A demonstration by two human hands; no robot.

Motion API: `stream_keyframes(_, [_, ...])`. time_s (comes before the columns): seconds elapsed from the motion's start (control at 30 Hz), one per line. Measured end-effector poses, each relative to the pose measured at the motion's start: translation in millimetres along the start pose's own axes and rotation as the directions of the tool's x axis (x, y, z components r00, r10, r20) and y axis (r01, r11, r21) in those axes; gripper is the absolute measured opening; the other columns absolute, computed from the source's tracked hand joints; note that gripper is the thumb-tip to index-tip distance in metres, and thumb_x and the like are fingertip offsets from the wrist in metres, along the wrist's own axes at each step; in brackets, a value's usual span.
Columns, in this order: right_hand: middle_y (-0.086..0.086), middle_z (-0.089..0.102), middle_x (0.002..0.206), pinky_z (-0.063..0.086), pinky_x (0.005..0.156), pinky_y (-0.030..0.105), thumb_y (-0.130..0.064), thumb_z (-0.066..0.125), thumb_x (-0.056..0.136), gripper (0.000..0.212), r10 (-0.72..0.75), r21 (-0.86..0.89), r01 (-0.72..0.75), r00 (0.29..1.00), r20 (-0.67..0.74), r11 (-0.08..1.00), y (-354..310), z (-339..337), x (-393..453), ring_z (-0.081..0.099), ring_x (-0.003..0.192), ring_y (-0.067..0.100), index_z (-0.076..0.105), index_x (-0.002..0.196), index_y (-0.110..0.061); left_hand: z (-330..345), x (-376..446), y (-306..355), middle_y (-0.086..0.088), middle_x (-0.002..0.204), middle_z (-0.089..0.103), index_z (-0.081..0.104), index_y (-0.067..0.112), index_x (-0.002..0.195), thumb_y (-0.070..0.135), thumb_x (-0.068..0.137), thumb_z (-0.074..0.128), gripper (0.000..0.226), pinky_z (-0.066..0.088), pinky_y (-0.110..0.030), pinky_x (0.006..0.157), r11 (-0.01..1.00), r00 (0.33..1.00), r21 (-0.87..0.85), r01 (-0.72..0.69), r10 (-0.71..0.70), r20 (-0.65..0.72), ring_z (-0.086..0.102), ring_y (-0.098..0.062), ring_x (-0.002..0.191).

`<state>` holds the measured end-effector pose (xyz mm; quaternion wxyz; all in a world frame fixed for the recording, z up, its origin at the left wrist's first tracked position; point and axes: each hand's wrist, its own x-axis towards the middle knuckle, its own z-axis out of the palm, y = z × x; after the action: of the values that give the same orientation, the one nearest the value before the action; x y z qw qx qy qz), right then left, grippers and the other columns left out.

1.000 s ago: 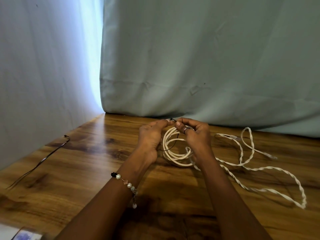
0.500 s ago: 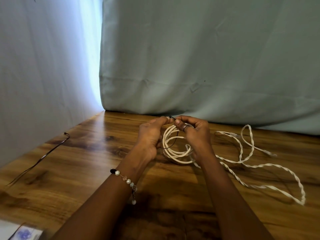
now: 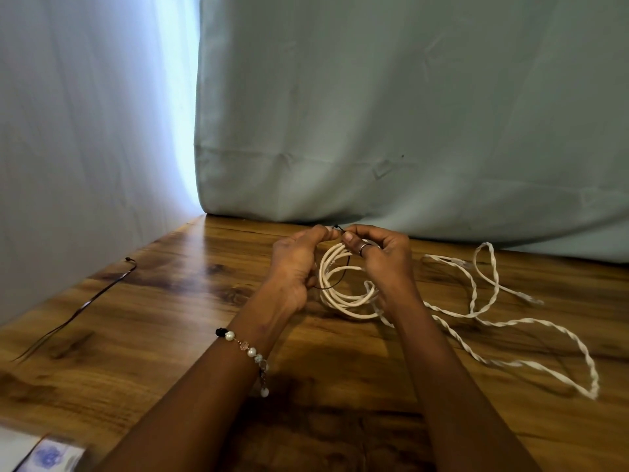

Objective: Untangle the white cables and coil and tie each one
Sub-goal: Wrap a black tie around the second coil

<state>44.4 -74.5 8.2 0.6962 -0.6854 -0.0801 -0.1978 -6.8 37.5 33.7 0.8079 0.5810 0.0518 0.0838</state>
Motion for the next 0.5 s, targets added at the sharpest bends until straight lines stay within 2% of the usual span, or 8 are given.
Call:
stream_keyframes(0.33, [-0.002,0.075,0.082,0.057,0.074,0.027,-0.01,0.073,0.081,0.009,-0.02,-0.03,0.02,1.0,0.009,0.999,-1,-2,-2,0.07,0.079,0.012,0.075,0.087,-0.017,-1,3,-2,0.007,0.033,0.047,0.07,0.007,0.098,0.018,0.09,0.061,0.016,0.028,-0.011,0.03,0.999,1.0,0.027,-0.023,0.023,0.01,0.037,-0.002,0.026])
stream_keyframes(0.5, [-0.001,0.075,0.082,0.058,0.079,0.034,-0.011,0.074,0.081,0.009,-0.034,-0.038,0.034,0.999,0.02,0.999,0,-1,-1,0.071,0.081,0.015,0.076,0.085,-0.019,-3,11,-6,0.009,0.035,0.043,0.073,0.012,0.089,0.021,0.088,0.064,0.013,0.027,-0.012,0.032,0.998,0.999,0.054,-0.045,0.045,0.004,0.032,-0.004,0.031])
